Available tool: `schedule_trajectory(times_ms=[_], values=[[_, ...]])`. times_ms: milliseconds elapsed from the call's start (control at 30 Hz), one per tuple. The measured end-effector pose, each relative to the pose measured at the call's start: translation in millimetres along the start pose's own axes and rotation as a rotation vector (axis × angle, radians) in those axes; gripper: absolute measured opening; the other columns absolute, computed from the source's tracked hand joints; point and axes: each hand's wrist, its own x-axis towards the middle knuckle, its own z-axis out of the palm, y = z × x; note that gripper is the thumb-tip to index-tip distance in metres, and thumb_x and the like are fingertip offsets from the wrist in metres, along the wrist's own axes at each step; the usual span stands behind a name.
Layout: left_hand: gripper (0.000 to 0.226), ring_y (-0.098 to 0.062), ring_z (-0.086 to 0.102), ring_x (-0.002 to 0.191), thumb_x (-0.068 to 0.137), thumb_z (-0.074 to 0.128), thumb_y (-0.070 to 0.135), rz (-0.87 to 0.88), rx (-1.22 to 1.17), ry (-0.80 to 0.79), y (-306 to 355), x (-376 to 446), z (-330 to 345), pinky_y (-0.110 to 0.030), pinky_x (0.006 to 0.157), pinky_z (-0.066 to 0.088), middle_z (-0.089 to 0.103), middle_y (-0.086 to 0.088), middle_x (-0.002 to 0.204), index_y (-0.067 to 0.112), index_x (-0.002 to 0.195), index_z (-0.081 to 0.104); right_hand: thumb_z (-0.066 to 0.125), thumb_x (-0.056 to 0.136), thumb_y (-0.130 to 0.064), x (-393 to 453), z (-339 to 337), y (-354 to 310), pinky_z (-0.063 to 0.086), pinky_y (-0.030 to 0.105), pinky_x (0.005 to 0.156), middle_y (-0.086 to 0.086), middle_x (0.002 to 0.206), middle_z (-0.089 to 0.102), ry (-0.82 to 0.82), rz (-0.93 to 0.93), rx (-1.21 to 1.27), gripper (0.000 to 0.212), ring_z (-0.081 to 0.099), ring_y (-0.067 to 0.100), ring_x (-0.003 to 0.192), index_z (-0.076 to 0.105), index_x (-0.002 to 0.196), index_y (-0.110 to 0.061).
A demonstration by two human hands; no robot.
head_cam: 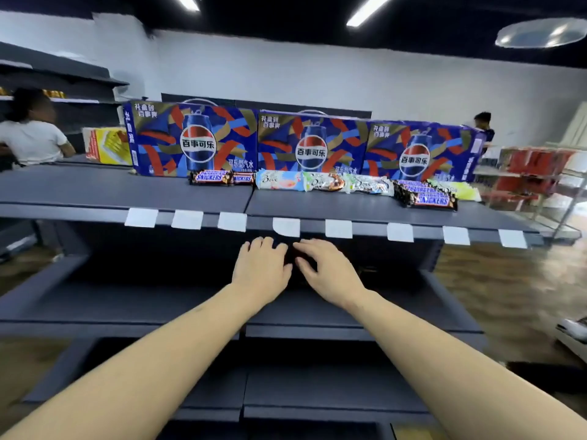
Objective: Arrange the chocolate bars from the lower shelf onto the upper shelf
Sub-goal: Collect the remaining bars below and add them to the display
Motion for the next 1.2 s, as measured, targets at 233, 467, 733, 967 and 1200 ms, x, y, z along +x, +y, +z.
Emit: schedule_trajectory(times_ms=[233, 467, 733, 967, 1200], values=[[0.050, -0.024, 0.044, 0.125, 0.095, 0.045, 0.045, 0.014, -0.065, -0.193, 52, -46, 47, -0.037, 0.104, 0.037, 0.050, -0.004, 0.132, 0.020, 0.138, 0.045, 0.052, 0.098, -0.033, -64, 19, 52, 0.028, 0.023, 0.110, -0.004, 0.149, 0.044, -0.168, 0.181, 0.078, 0.047, 0.034, 0.010, 0.140, 0.048, 0.143, -0.022], [0.051, -0.024, 0.043, 0.126, 0.096, 0.046, 0.041, 0.001, -0.163, -0.307, 74, -41, 108, -0.037, 0.102, 0.040, 0.047, -0.005, 0.136, 0.020, 0.141, 0.041, 0.051, 0.098, -0.035, -69, 58, 105, 0.027, 0.028, 0.112, -0.005, 0.154, 0.036, -0.283, 0.299, 0.067, 0.050, 0.029, 0.013, 0.142, 0.042, 0.146, -0.025], [0.048, -0.023, 0.043, 0.124, 0.095, 0.048, 0.038, -0.023, -0.290, -0.370, 67, 1, 198, -0.037, 0.097, 0.044, 0.045, -0.001, 0.137, 0.023, 0.140, 0.042, 0.054, 0.095, -0.034, -38, 119, 176, 0.032, 0.039, 0.113, 0.003, 0.156, 0.030, -0.386, 0.414, 0.004, 0.059, 0.024, 0.023, 0.143, 0.035, 0.149, -0.019], [0.048, -0.027, 0.034, 0.132, 0.096, 0.048, 0.038, -0.020, -0.311, -0.373, 58, 42, 275, -0.041, 0.101, 0.041, 0.037, -0.006, 0.146, 0.022, 0.141, 0.043, 0.049, 0.097, -0.042, -12, 169, 239, 0.022, 0.041, 0.118, 0.004, 0.162, 0.013, -0.363, 0.415, -0.137, 0.060, 0.006, 0.030, 0.148, 0.028, 0.152, -0.025], [0.054, -0.034, 0.031, 0.133, 0.097, 0.035, 0.051, -0.114, -0.149, -0.271, 59, 77, 320, -0.043, 0.104, 0.031, 0.013, -0.016, 0.158, 0.032, 0.147, 0.033, 0.038, 0.094, -0.062, 7, 200, 274, 0.019, 0.046, 0.115, 0.008, 0.164, -0.001, -0.262, 0.459, -0.209, 0.056, 0.007, 0.033, 0.147, 0.037, 0.146, -0.040]])
